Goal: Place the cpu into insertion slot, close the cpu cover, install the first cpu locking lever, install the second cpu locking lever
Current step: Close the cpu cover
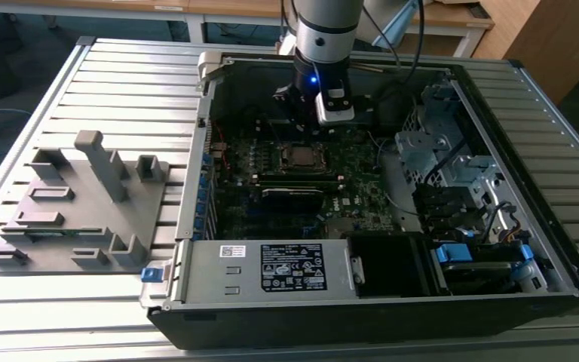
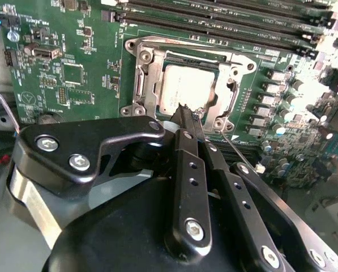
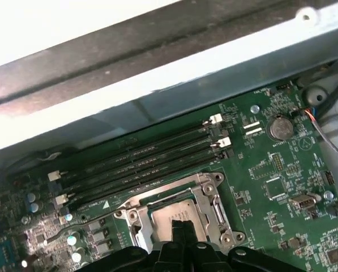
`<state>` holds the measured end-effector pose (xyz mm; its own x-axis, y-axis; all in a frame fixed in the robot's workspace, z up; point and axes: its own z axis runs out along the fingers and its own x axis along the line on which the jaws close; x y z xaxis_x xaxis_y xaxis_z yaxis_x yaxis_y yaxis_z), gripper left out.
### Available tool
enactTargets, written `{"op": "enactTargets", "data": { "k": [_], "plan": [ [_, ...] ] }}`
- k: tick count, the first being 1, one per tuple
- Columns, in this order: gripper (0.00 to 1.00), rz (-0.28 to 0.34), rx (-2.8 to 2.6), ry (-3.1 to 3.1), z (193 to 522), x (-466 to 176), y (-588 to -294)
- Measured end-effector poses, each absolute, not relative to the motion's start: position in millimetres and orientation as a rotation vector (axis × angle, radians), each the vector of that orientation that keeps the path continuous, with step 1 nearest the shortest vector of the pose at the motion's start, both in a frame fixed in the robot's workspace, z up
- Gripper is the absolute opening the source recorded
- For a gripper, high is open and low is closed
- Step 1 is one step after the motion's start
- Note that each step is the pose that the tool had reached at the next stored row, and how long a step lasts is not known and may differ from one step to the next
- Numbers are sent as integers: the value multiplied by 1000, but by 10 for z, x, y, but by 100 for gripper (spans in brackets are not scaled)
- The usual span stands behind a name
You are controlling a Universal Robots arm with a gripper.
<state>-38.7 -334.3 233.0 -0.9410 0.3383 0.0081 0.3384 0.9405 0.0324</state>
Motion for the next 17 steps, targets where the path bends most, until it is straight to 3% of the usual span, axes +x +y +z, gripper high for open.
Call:
{"op": "enactTargets", "data": {
  "k": [17],
  "plan": [
    [10, -52, -509, -3097, 2330, -387, -3343]
  ]
}}
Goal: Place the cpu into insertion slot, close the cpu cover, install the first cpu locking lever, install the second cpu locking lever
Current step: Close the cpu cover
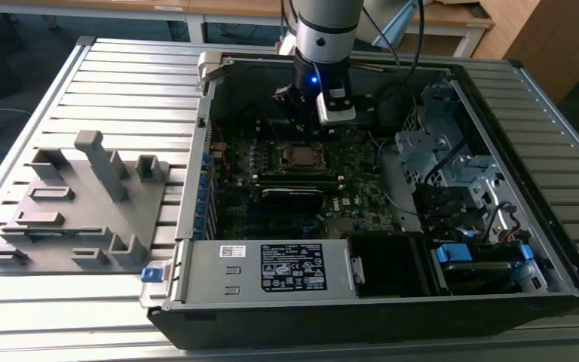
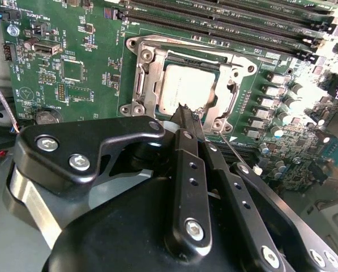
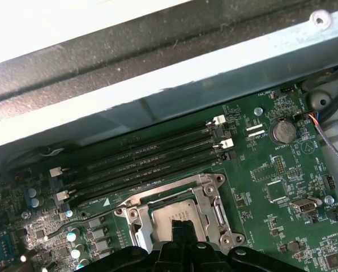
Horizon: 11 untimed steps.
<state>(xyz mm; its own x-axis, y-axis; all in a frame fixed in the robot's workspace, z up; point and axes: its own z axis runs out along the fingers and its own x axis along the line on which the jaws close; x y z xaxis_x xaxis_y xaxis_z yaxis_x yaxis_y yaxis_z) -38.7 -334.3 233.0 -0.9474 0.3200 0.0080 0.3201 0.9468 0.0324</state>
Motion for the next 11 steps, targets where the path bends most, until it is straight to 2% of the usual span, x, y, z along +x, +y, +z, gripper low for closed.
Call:
{"op": "enactTargets", "data": {
  "k": [11],
  "plan": [
    [10, -52, -299, -3122, 2323, -387, -3343]
  ]
}}
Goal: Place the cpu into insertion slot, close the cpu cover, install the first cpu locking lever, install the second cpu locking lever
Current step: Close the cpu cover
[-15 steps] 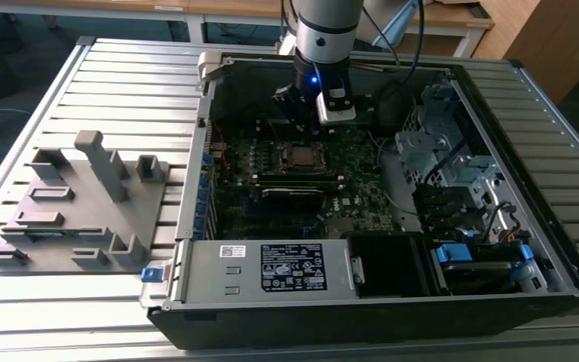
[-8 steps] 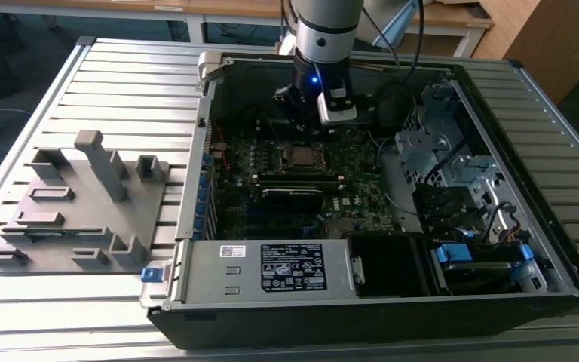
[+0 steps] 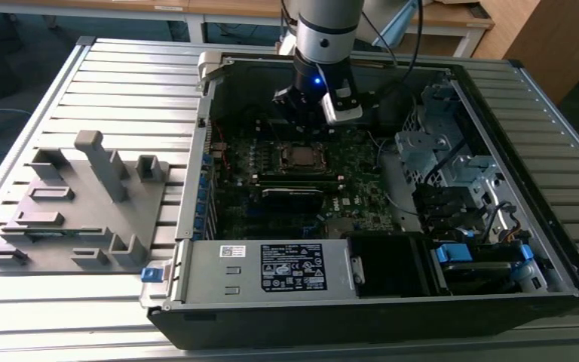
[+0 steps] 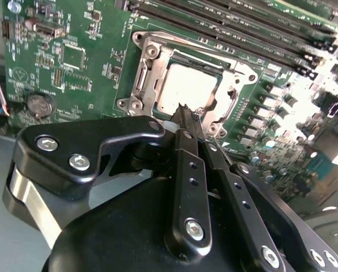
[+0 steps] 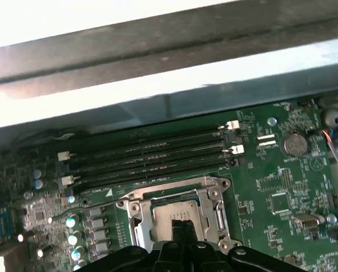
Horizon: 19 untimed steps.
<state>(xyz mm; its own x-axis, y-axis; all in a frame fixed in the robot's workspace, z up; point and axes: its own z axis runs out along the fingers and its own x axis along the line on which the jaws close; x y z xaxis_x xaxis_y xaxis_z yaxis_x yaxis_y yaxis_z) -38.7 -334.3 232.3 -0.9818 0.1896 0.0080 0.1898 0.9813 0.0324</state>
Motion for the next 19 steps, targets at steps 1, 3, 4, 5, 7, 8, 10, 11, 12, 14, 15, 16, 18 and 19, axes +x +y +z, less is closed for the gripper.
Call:
{"op": "enactTargets", "data": {
  "k": [1, 3, 4, 5, 7, 8, 10, 11, 12, 14, 15, 16, 18, 19],
  "plan": [
    [10, -52, -274, -3124, 2321, -387, -3343],
    [10, -52, -224, -3127, 2319, -387, -3343],
    [10, -51, -201, -3129, 2318, -387, -3343],
    [10, -51, -178, -3130, 2317, -387, -3343],
    [10, -51, -160, -3131, 2317, -387, -3343],
    [10, -51, -160, -3131, 2317, -387, -3343],
    [10, -51, -159, -3131, 2317, -387, -3343],
    [10, -51, -160, -3131, 2317, -387, -3343],
    [10, -51, -159, -3131, 2316, -387, -3343],
    [10, -51, -159, -3131, 2316, -387, -3343],
    [10, -51, -159, -3131, 2316, -387, -3343],
    [10, -51, -159, -3131, 2317, -387, -3343],
    [10, -51, -159, -3131, 2316, -387, -3343],
    [10, -51, -158, -3131, 2316, -387, -3343]
  ]
}}
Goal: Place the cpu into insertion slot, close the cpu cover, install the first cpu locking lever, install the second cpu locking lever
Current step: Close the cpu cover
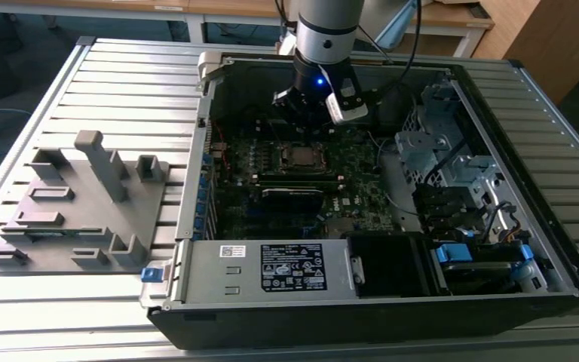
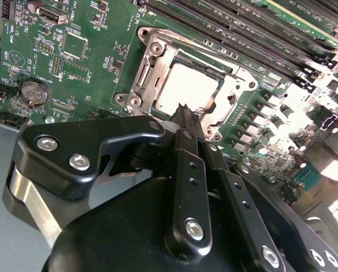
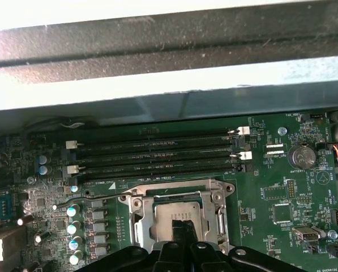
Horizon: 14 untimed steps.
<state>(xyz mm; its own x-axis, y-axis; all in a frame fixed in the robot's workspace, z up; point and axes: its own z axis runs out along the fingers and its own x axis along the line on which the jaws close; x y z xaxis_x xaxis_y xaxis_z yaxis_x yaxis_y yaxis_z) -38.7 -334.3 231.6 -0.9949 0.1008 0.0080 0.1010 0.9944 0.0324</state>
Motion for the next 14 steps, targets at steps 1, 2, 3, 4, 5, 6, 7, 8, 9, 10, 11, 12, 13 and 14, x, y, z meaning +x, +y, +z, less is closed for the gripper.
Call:
{"op": "enactTargets", "data": {
  "k": [1, 2, 3, 4, 5, 6, 7, 8, 9, 10, 11, 12, 13, 14],
  "plan": [
    [10, -52, -157, -3131, 2312, -387, -3343],
    [10, -52, -153, -3132, 2307, -387, -3342],
    [10, -52, -148, -3132, 2302, -387, -3343],
    [10, -51, -140, -3133, 2298, -387, -3343],
    [10, -51, -132, -3133, 2294, -387, -3343],
    [10, -52, -124, -3134, 2289, -387, -3343],
    [10, -52, -116, -3135, 2284, -387, -3343],
    [10, -52, -108, -3136, 2278, -387, -3343],
    [10, -52, -100, -3137, 2272, -388, -3343],
    [10, -53, -92, -3139, 2266, -388, -3343],
    [10, -53, -86, -3141, 2264, -388, -3344],
    [10, -53, -84, -3141, 2264, -388, -3344],
    [10, -53, -84, -3141, 2264, -388, -3343],
    [10, -53, -84, -3141, 2263, -388, -3343]
  ]
}}
